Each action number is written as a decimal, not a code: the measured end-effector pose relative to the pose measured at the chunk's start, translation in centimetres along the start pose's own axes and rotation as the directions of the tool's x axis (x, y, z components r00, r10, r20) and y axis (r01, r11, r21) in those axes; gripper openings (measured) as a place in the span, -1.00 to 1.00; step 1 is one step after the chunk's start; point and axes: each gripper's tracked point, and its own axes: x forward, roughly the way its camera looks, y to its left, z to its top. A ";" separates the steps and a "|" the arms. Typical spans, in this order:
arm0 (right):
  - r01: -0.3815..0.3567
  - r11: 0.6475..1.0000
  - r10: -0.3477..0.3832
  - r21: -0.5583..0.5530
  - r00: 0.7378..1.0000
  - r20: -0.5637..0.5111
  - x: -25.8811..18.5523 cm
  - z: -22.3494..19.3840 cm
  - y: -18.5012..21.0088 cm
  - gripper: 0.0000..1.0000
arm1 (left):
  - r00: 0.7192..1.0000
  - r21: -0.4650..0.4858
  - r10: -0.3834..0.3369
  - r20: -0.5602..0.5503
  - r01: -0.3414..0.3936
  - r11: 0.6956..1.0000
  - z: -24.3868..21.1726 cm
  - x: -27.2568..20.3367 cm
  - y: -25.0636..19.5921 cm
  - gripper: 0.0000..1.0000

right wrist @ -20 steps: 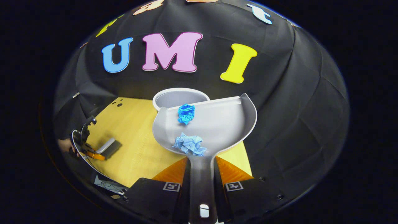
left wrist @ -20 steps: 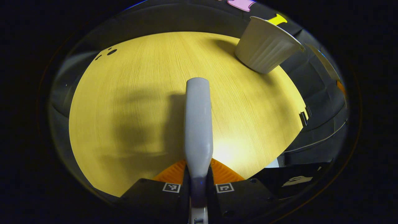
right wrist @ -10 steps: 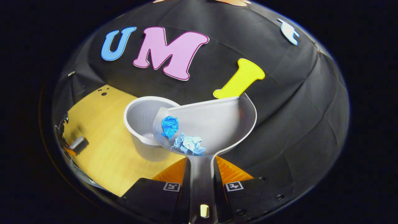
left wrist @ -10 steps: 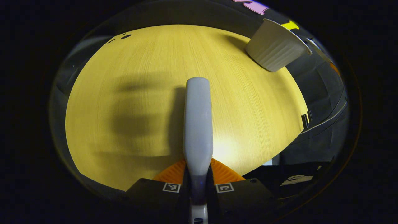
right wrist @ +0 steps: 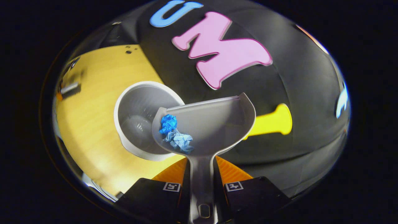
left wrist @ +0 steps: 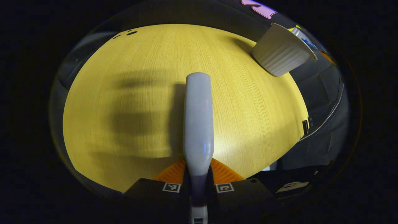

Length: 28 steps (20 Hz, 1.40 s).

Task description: Pick up the small broom and dustpan from the desktop, sweep the trash into the dustpan with the broom, and then empty the trash into the garbage bin.

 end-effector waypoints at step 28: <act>-0.046 0.661 0.013 0.749 0.999 0.049 -10.1 -6.7 -8.9 -0.26 | 0.973 -0.032 0.214 0.088 -0.212 0.977 0.3 -5.4 4.8 -0.46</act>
